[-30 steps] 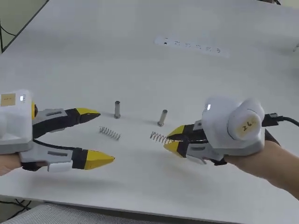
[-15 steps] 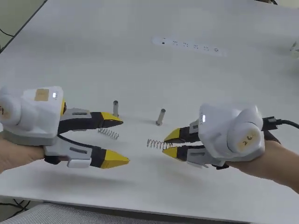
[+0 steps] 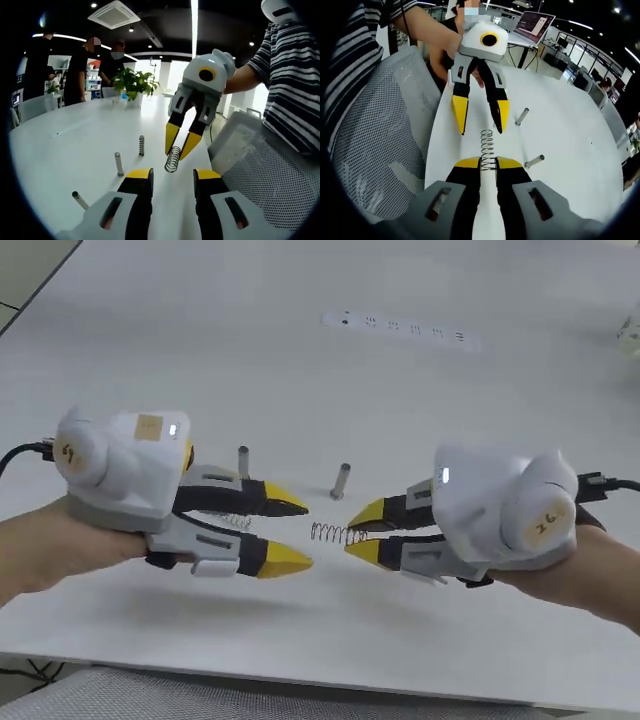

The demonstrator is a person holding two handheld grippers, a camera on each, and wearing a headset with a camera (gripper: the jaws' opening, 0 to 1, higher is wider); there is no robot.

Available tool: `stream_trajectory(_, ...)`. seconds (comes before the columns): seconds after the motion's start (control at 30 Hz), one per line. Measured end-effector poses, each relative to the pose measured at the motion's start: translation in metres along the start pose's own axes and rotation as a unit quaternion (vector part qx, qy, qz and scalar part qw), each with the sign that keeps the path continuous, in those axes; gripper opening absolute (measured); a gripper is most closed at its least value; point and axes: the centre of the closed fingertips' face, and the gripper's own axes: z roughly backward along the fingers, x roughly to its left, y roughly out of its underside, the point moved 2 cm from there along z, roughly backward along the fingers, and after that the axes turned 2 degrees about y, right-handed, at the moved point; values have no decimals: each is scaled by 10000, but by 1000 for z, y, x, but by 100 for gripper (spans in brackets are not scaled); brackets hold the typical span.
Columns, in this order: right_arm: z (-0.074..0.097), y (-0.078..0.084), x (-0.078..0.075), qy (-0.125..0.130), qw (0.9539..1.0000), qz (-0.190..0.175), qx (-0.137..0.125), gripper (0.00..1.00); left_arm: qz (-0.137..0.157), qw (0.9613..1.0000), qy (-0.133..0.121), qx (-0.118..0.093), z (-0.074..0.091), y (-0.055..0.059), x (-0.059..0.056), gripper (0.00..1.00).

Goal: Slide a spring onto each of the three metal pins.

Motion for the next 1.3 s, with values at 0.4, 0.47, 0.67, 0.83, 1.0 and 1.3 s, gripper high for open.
stream_trajectory(0.4, 6, 0, 4, 36, 10000, 22, -73, 13, 16, 9997, 204, -136, -16, -7, -4, 24)
stream_trajectory(0.47, 7, -1, 3, 58, 9999, 29, -88, 13, 20, 9996, 216, -160, -17, -8, -4, 22)
stream_trajectory(0.67, 8, -3, 3, 83, 9999, 57, -91, 13, 55, 9995, 217, -211, -18, -9, -4, 17)
stream_trajectory(0.83, 8, -4, 4, 81, 9999, 57, -99, 12, 22, 9995, 242, -182, -17, -8, -5, 9)
stream_trajectory(1.0, 9, -4, 4, 91, 9999, 69, -90, 12, -6, 9995, 237, -193, -16, -9, -6, 9)
stream_trajectory(1.3, 11, -4, 4, 91, 9999, 5, -113, 13, 20, 9994, 280, -226, -16, -12, -7, 8)
